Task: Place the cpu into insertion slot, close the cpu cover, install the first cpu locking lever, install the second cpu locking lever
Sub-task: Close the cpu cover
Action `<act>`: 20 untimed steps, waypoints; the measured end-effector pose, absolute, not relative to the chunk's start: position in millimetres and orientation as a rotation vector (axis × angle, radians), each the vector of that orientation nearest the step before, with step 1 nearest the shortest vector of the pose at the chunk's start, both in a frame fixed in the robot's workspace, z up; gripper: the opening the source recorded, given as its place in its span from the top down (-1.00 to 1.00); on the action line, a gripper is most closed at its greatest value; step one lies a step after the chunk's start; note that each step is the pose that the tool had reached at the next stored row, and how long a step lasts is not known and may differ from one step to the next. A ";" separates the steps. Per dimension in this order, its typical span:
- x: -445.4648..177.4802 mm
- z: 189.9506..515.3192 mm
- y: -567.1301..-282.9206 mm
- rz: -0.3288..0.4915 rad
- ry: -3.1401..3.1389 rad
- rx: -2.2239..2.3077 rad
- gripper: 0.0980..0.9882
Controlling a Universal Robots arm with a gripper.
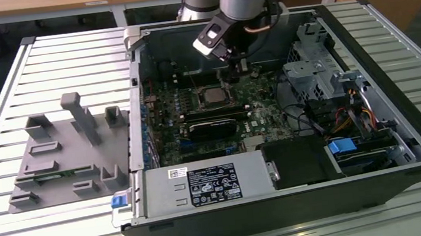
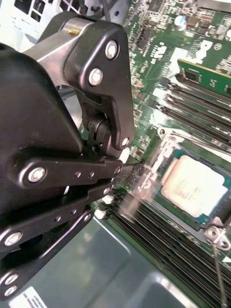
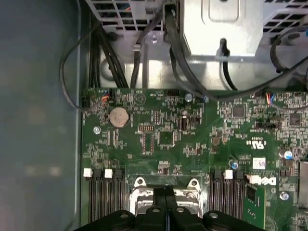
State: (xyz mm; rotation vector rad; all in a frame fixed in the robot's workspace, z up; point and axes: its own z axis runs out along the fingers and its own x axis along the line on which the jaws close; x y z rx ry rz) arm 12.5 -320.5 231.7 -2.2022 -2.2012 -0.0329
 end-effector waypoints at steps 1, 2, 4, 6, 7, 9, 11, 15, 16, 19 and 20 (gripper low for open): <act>10.8 231.2 -320.5 -0.033 -2.201 -2.202 0.96; 9.2 230.7 -320.5 -0.033 -2.201 -2.202 0.96; 6.3 229.6 -320.5 -0.033 -2.201 -2.202 0.96; 2.6 228.5 -320.5 -0.033 -2.201 -2.202 0.96; 0.5 228.0 -320.5 -0.033 -2.201 -2.202 0.96; -3.6 227.1 -320.5 -0.033 -2.201 -2.202 0.96; -6.6 226.4 -320.5 -0.033 -2.202 -2.202 0.96; -12.1 221.9 -320.5 -0.033 -2.201 -2.202 0.96; -12.7 220.3 -320.5 -0.033 -2.201 -2.202 0.96; -15.4 215.3 -320.5 -0.033 -2.202 -2.202 0.96; -17.7 213.3 -320.5 -0.033 -2.201 -2.202 0.96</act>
